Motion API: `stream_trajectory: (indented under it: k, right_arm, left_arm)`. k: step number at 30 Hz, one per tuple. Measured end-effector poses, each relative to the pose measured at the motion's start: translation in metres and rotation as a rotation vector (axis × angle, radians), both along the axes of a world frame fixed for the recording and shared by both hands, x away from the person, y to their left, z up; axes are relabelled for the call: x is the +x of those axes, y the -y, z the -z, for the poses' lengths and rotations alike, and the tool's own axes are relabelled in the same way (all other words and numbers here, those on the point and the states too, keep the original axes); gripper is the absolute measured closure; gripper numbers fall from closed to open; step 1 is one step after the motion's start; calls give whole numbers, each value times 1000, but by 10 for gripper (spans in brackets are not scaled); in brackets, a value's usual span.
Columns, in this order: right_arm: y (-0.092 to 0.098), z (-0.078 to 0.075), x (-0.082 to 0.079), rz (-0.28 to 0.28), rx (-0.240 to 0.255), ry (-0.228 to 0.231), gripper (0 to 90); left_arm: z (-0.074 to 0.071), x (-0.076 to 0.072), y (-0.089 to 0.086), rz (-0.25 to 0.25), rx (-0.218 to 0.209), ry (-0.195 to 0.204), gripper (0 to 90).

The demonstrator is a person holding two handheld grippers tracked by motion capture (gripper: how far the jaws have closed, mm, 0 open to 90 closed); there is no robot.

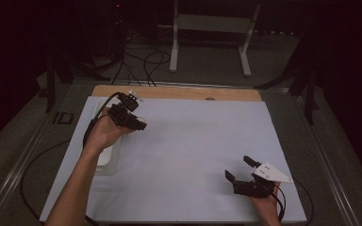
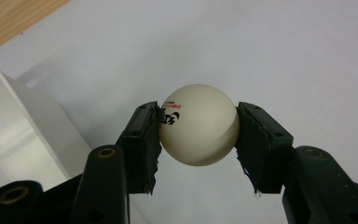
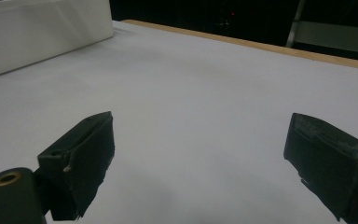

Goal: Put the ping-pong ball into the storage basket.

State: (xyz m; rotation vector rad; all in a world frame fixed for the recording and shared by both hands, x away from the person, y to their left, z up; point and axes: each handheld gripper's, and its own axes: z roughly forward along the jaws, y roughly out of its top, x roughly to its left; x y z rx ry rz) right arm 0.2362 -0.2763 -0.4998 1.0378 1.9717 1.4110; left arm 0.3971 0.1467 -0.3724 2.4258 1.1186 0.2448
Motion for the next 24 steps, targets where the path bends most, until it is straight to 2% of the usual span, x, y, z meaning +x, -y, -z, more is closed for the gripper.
stream_trajectory:
  k: [3,24]
  right_arm:
    - [0,0,0,0,0,1,80]
    - [0,0,0,-2,0,3,80]
  left_arm:
    - [0,0,-2,-3,11,0,512]
    - [-3,2,-13,-35,11,2,513]
